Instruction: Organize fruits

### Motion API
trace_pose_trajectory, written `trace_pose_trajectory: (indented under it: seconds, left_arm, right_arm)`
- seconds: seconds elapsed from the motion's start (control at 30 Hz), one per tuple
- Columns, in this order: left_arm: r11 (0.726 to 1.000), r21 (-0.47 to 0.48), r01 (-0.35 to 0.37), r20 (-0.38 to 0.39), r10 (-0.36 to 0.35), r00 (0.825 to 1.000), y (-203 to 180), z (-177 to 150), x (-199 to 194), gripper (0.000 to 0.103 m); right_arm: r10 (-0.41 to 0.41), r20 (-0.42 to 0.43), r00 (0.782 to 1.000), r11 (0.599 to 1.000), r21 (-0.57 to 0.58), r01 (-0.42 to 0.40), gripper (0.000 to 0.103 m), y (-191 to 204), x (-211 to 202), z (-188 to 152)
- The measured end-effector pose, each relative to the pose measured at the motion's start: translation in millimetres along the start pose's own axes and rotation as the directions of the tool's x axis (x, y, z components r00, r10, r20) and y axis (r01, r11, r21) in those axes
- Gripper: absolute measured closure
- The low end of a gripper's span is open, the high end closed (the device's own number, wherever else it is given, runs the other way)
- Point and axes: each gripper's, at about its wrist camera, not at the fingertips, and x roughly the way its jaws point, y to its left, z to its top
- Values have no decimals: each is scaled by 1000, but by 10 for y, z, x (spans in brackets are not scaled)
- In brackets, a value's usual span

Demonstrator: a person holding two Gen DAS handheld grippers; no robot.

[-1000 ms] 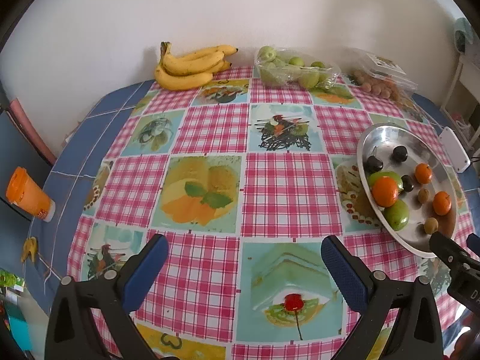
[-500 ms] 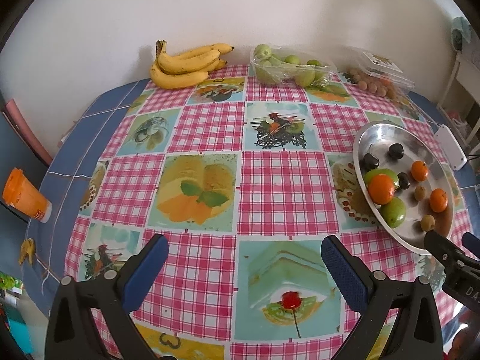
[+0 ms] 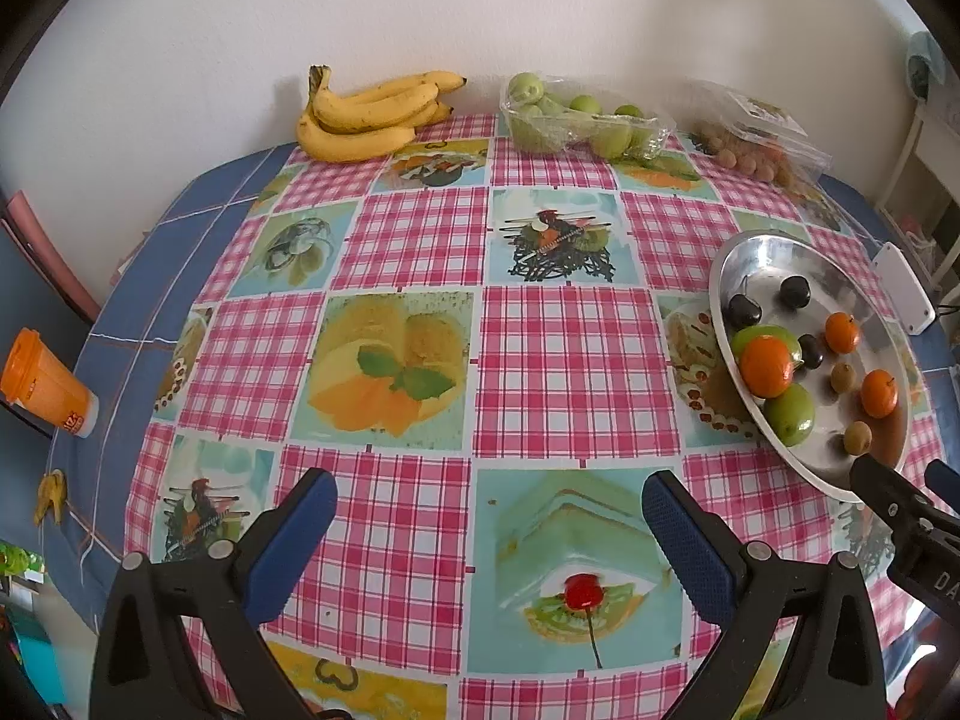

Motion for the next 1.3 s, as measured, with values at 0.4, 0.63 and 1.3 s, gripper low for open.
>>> trace_pose_trajectory:
  seconds: [0.4,0.63,1.3]
  left_arm:
    - [1000,-1,-6,-13,6,1000,18,-3,19,0]
    - [1000,-1,-7,-14,7,1000,19,-1,23,0]
    - [1000,0,-9,-16,9,1000,20,-8,35,0]
  right_arm:
    - [0,-4,1000,1000,-3,0,0,-2,19,-7]
    - [-1,-5,1000,1000,-2,1,0,7,17,-7]
    - [-2,-9,1000,1000,-10,2,0,5,37,-26]
